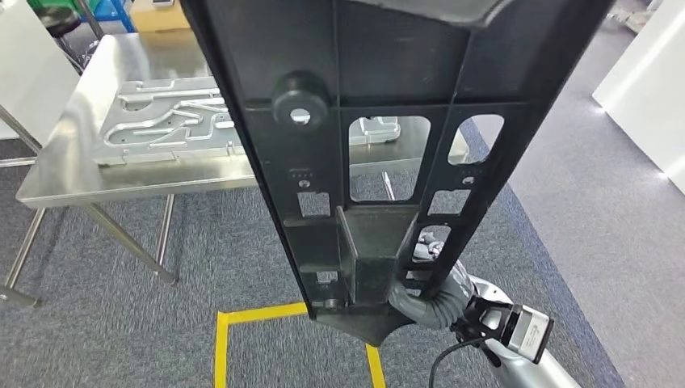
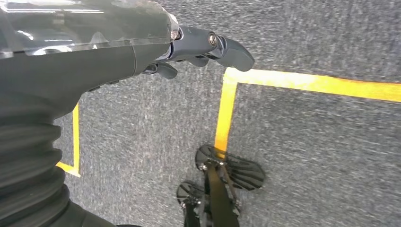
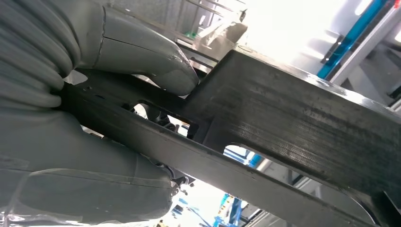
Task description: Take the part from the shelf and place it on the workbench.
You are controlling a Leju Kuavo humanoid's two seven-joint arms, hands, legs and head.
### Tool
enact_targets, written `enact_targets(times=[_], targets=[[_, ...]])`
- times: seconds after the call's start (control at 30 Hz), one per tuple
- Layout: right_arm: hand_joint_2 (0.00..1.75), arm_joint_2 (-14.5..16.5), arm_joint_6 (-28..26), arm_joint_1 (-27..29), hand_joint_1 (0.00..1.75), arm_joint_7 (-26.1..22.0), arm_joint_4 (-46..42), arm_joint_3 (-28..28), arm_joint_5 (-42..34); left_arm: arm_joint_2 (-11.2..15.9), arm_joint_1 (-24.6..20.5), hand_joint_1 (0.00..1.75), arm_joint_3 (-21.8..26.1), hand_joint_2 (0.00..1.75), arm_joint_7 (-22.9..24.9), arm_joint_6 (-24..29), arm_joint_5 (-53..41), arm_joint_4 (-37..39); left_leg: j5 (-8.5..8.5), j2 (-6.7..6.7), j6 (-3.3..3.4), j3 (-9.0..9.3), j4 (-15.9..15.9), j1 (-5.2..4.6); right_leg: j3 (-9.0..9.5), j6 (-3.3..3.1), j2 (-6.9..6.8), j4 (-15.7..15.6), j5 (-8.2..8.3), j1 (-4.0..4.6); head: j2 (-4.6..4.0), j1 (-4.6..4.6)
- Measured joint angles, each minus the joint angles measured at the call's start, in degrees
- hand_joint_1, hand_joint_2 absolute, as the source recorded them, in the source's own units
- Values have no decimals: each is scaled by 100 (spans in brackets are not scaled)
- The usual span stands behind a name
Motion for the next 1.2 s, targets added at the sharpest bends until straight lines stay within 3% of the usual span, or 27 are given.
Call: enact_targets(times=[0.1, 0.13, 0.17, 0.2, 0.23, 0.3, 0.33, 0.43, 0.5, 0.6, 0.67, 0.7, 0.77, 0.83, 0.87, 0.93, 0.97, 1.03, 1.1, 1.17, 1.2], targets=[[175, 39, -1, 25, 175, -7, 1, 0, 11, -9, -8, 0, 0, 175, -6, -5, 0, 1, -85, -4, 28, 81, -12, 2, -627, 66, -5, 864, -384, -35, 0, 0], [175, 46, 1, 46, 175, -8, 1, -1, 24, -13, -2, 0, 0, 175, -12, -9, 0, 1, -129, -9, 23, 118, -11, 5, -794, 87, -6, 994, -462, -46, 0, 0], [175, 48, 5, 69, 175, -8, 1, -1, 40, -17, 7, 0, 0, 175, -20, -13, 0, 1, -179, -17, 12, 173, -11, 8, -875, 103, -8, 946, -436, -58, 0, 0], [175, 49, 10, 90, 175, -8, 0, -3, 57, -22, 14, 0, 0, 175, -27, -17, 0, 1, -234, -24, -2, 242, -11, 12, -866, 108, -10, 724, -277, -68, 0, 0], [175, 49, 16, 109, 175, -9, 0, -5, 73, -26, 18, 0, 0, 175, -32, -21, 0, 1, -297, -29, -22, 308, -14, 15, -792, 102, -16, 371, 15, -76, 0, 0], [175, 49, 26, 147, 175, -19, -1, -17, 102, -32, 11, 0, 0, 175, -39, -26, 0, 1, -419, -37, -81, 430, -9, 11, -660, 50, -32, -188, 458, -55, 0, 1], [175, 50, 32, 161, 175, -22, -6, -23, 115, -33, 7, 0, 0, 175, -42, -27, 0, 0, -472, -38, -120, 463, -21, 9, -626, 14, -37, -317, 565, -37, 0, 2], [175, 42, 47, 170, 175, -29, -35, -43, 132, -37, -9, 0, 0, 175, -50, -34, 0, 1, -489, -26, -239, 533, 75, 8, -508, -124, -18, -384, 514, -24, 0, 5], [175, 21, 60, 158, 175, -32, -49, -50, 132, -43, -36, 0, 0, 175, -49, -38, 0, 1, -510, -7, -285, 374, 458, 22, -365, -204, -19, -432, 438, -35, 0, 4], [175, 7, 73, 149, 175, -33, -54, -51, 137, -47, -43, 0, 0, 175, -38, -35, 0, 0, -846, 9, -341, -326, 1426, 39, -175, -257, -21, -449, 271, -28, 0, 3], [175, 7, 73, 163, 175, -47, -53, -51, 143, -48, -20, 0, 0, 175, -32, -32, 1, 0, -952, 12, -337, -635, 1575, 42, -18, -254, -10, -448, 137, -25, 0, 2], [175, 7, 73, 170, 175, -61, -52, -51, 145, -49, -10, 0, 0, 175, -31, -29, 2, 0, -840, 13, -321, -672, 1390, 43, 81, -246, -5, -448, 62, -25, 0, 2], [175, 7, 73, 176, 175, -90, -51, -51, 148, -49, 10, 0, 1, 175, -31, -23, 7, 0, -247, 14, -270, -610, 726, 35, 284, -220, -5, -448, -97, -23, 0, 3], [175, 7, 80, 184, 175, -108, -40, -50, 152, -49, 29, 0, 3, 175, -27, -17, 16, 1, 188, 20, -225, -547, 299, -2, 410, -160, 8, -468, -227, -18, 0, 3], [175, 7, 85, 187, 175, -111, -34, -49, 156, -50, 36, 0, 4, 175, -25, -15, 23, 1, 245, 22, -202, -531, 239, -20, 448, -124, 14, -472, -258, -17, 0, 3], [175, 7, 92, 177, 175, -114, -30, -51, 159, -52, 31, 0, 4, 175, -27, -16, 38, 1, 195, 16, -143, -426, 172, -21, 473, -53, 18, -412, -234, -21, 0, 3], [175, 7, 97, 161, 175, -116, -28, -54, 158, -55, 27, 0, 4, 175, -32, -19, 45, 0, 169, 11, -113, -350, 116, -10, 424, -30, 15, -260, -181, -27, 0, 4], [175, 26, 105, 125, 175, -127, -23, -58, 152, -59, 17, 0, 5, 175, -40, -24, 60, 0, 109, 5, -57, -186, 26, 7, 95, 15, 8, 282, -166, -44, 0, 4], [175, 51, 109, 107, 175, -132, -19, -59, 144, -60, 12, 0, 9, 175, -45, -26, 72, 0, 7, -1, -28, -49, -9, 9, -406, 50, 7, 883, -419, -50, 0, 4], [175, 57, 109, 106, 175, -128, -16, -59, 142, -63, 16, 0, 19, 175, -49, -26, 81, 0, -133, -20, -34, 124, -18, 12, -775, 74, 4, 1067, -680, -59, 0, 4], [175, 57, 109, 106, 175, -126, -15, -59, 142, -67, 20, 0, 24, 175, -50, -26, 85, 0, -213, -32, -45, 228, -18, 15, -854, 79, 1, 938, -653, -65, 0, 4]])
